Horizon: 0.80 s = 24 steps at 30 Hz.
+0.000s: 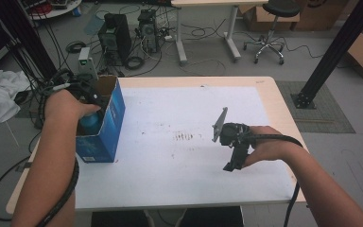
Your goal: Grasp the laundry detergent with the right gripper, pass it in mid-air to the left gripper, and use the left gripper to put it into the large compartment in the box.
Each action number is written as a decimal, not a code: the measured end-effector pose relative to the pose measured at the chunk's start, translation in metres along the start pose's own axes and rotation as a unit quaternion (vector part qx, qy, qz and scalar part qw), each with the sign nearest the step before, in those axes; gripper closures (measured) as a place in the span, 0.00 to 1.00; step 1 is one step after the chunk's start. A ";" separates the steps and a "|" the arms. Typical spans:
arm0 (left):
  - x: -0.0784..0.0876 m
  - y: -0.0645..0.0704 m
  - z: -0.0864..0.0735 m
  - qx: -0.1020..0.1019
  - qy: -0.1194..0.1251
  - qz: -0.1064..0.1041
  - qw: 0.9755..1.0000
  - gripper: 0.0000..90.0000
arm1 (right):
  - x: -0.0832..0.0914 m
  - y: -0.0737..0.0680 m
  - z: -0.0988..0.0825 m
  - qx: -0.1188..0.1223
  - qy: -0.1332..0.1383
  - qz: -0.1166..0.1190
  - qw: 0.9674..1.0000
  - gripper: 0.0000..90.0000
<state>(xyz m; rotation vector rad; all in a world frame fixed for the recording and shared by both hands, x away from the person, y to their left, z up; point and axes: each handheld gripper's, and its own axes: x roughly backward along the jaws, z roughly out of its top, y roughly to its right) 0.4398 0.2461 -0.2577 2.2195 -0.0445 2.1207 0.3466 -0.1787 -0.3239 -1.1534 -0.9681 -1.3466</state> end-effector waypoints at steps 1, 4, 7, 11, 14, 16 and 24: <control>0.001 0.001 0.000 0.001 -0.001 0.000 1.000 0.32 | 0.000 0.000 0.000 0.001 0.001 0.000 1.000 0.03; 0.007 0.002 -0.002 -0.001 0.003 0.003 1.000 0.31 | 0.000 0.000 0.000 0.001 0.002 -0.001 1.000 0.03; 0.013 0.004 -0.003 -0.002 0.007 0.007 1.000 0.30 | 0.002 -0.001 0.000 0.002 0.003 -0.002 1.000 0.03; 0.021 0.006 -0.005 -0.003 0.010 0.010 1.000 0.29 | 0.004 -0.002 -0.001 0.001 0.006 -0.004 1.000 0.03; 0.028 0.007 -0.007 -0.008 0.011 0.017 1.000 0.28 | 0.004 -0.002 -0.002 0.000 0.007 -0.004 1.000 0.03; 0.032 0.007 -0.008 -0.015 0.012 0.021 1.000 0.27 | 0.005 -0.003 -0.002 0.000 0.006 -0.004 1.000 0.03; 0.056 0.012 -0.015 -0.033 0.026 0.035 0.999 0.19 | 0.007 -0.004 -0.001 0.000 0.008 -0.006 1.000 0.03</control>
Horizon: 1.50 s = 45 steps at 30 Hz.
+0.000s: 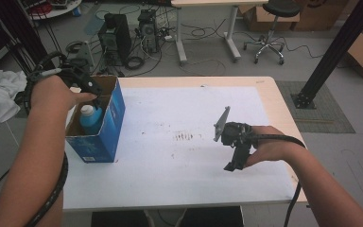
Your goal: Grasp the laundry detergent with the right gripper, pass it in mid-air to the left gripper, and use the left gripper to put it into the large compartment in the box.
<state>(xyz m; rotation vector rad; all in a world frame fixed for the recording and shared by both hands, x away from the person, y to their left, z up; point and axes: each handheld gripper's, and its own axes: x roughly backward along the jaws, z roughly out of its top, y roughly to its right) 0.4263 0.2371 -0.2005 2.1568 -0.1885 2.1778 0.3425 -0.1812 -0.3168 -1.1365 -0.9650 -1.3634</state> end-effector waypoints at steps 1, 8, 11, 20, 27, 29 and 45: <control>0.003 0.001 -0.001 -0.003 0.002 0.001 1.000 0.19 | 0.000 0.000 0.000 0.001 0.001 0.000 1.000 0.03; 0.015 0.011 -0.003 -0.024 0.012 -0.006 1.000 0.14 | 0.002 -0.001 0.003 0.002 0.003 0.001 1.000 0.03; 0.018 0.017 -0.003 -0.036 0.012 -0.008 0.999 0.12 | 0.002 -0.002 0.003 0.002 0.004 0.001 1.000 0.03; 0.032 0.037 -0.005 -0.070 0.019 -0.008 0.997 0.09 | 0.006 -0.004 0.001 -0.004 0.012 -0.002 1.000 0.03; 0.037 0.056 -0.005 -0.108 0.017 -0.007 0.994 0.06 | 0.006 -0.005 -0.003 -0.007 0.011 -0.001 1.000 0.03; 0.037 0.061 -0.005 -0.118 0.015 -0.008 0.993 0.03 | 0.007 -0.005 -0.004 -0.008 0.009 -0.001 1.000 0.03; 0.026 0.115 -0.007 -0.285 -0.012 -0.047 0.957 0.00 | 0.013 -0.001 -0.005 -0.018 0.002 -0.011 1.000 0.01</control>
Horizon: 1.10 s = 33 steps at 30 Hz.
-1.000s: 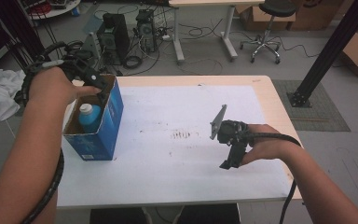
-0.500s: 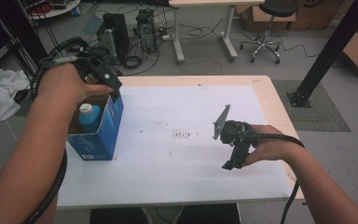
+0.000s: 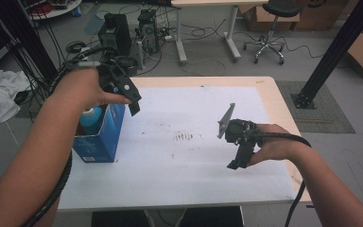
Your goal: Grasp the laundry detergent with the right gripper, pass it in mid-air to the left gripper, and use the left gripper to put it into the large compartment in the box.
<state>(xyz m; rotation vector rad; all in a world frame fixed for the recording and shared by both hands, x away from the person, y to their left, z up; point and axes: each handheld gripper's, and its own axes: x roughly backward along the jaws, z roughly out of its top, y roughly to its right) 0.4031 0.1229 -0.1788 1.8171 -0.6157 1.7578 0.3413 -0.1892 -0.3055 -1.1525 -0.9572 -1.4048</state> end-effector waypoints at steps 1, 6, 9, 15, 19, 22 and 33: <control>-0.001 0.004 0.001 -0.013 0.001 -0.002 1.000 0.00 | 0.000 0.000 0.000 -0.002 -0.003 0.000 1.000 0.01; -0.010 0.022 0.007 -0.074 -0.010 0.001 0.997 0.00 | 0.003 -0.002 0.003 -0.009 -0.013 -0.001 1.000 0.01; -0.015 0.034 0.009 -0.119 -0.015 0.001 0.993 0.00 | 0.005 -0.003 0.004 -0.011 -0.015 -0.002 1.000 0.01; -0.022 0.051 0.008 -0.198 -0.025 0.004 0.980 0.00 | 0.004 -0.001 0.005 -0.011 -0.021 -0.001 1.000 0.01; -0.026 0.062 0.008 -0.253 -0.029 0.004 0.967 0.00 | 0.007 0.002 0.004 -0.011 -0.026 -0.002 1.000 0.01; -0.032 0.070 0.007 -0.295 -0.035 0.002 0.955 0.00 | 0.010 0.004 0.002 -0.012 -0.028 -0.004 1.000 0.01; -0.056 0.083 0.007 -0.348 -0.048 -0.010 0.936 0.00 | 0.007 0.006 0.002 -0.010 -0.030 0.002 0.999 0.01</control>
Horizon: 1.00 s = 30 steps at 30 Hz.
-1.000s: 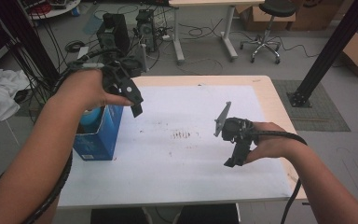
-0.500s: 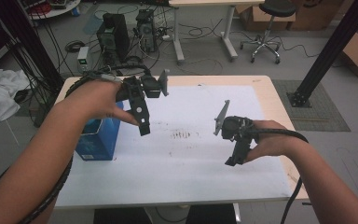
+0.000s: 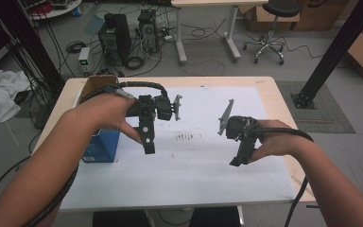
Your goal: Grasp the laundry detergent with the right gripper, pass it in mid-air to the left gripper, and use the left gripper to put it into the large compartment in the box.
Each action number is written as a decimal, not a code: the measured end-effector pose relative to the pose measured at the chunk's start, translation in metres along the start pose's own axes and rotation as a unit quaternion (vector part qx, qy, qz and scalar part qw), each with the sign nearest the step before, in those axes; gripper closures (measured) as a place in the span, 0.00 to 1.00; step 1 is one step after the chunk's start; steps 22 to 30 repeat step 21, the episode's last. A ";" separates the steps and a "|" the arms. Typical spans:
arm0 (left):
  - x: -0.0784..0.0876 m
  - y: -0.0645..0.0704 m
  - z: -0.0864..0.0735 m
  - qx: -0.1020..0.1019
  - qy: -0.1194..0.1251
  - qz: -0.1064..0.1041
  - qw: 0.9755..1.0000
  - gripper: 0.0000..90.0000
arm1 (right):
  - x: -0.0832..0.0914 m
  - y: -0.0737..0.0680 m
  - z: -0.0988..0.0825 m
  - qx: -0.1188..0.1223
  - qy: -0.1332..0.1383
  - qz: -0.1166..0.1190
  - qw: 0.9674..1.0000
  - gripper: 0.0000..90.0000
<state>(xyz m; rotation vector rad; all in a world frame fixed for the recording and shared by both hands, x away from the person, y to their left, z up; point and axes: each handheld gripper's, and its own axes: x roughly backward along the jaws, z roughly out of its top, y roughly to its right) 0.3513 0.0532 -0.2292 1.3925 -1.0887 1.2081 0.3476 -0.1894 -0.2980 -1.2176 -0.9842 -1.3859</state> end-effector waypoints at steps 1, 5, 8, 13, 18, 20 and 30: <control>0.000 0.000 0.000 -0.001 0.002 0.001 1.000 0.00 | -0.001 0.000 0.000 -0.002 0.002 0.000 1.000 0.01; 0.000 0.000 0.000 -0.004 0.005 0.001 1.000 0.00 | -0.002 0.001 0.001 0.000 -0.001 0.001 1.000 0.01; 0.000 -0.001 -0.001 -0.002 0.007 0.002 1.000 0.00 | -0.002 0.001 0.001 0.001 -0.002 0.001 1.000 0.01; 0.000 -0.002 -0.002 -0.002 0.009 0.001 1.000 0.00 | -0.001 0.002 0.000 -0.002 0.000 0.001 1.000 0.01; 0.000 -0.003 -0.003 0.000 0.010 0.001 1.000 0.00 | -0.001 0.002 0.000 -0.002 -0.002 0.002 1.000 0.01; 0.000 -0.003 -0.003 0.002 0.009 0.001 1.000 0.00 | -0.001 0.002 0.001 -0.002 0.000 0.002 1.000 0.01; 0.000 -0.002 -0.003 0.002 0.009 0.001 1.000 0.00 | -0.001 0.002 0.001 0.000 -0.001 0.002 1.000 0.01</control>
